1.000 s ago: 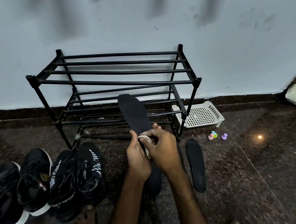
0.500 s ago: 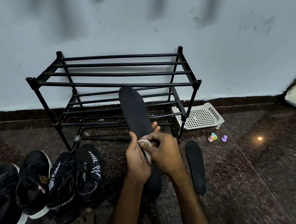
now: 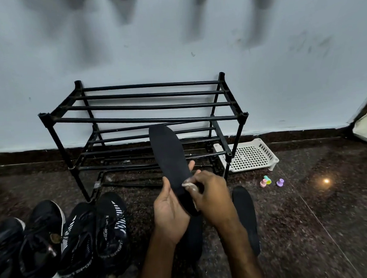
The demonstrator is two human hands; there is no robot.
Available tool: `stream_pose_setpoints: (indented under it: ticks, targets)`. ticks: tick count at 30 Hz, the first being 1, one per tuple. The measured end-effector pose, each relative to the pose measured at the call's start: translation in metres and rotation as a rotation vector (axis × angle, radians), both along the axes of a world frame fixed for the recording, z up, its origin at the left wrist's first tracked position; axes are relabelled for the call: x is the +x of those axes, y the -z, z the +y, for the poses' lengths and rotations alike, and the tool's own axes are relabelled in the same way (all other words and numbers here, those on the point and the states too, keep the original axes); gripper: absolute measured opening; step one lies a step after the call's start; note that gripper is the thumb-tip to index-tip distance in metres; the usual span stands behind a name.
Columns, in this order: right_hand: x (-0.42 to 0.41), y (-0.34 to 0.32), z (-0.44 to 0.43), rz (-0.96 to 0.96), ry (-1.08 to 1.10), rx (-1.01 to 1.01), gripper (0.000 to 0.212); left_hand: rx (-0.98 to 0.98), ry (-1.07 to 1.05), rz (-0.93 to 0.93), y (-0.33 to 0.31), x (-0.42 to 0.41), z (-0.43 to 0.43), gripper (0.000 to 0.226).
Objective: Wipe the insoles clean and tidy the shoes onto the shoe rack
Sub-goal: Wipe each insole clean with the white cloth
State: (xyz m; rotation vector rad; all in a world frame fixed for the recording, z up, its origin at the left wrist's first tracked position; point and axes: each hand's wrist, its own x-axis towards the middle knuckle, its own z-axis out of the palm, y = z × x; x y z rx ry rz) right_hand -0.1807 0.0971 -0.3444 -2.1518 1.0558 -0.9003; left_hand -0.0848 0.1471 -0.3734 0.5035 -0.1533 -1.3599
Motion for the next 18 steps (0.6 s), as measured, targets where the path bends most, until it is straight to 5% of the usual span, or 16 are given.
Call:
stream_pose_setpoints:
  ticks: [2,5,9,13,15,18]
  targets:
    - [0.01,0.0,0.006,-0.037,0.127,-0.059,0.01,0.085,-0.036,-0.086,0.001,0.002,-0.003,0.058]
    - [0.019,0.001,0.016,-0.154,-0.005,-0.015,0.009,0.083,-0.075,-0.305,0.011,0.002,0.001,0.047]
    - [0.001,0.003,0.005,0.023,-0.09,0.061,0.009,0.06,0.026,0.015,0.006,0.007,0.001,0.054]
    - [0.011,-0.005,0.008,-0.081,0.129,-0.077,0.008,0.007,0.041,-0.016,-0.001,0.0,-0.002,0.055]
    - [0.016,-0.006,0.011,-0.119,0.008,-0.059,0.009,0.037,0.034,-0.048,0.003,0.001,-0.002,0.056]
    - [0.004,-0.009,0.009,0.075,-0.162,0.102,0.007,0.043,0.04,0.006,0.008,0.011,0.0,0.059]
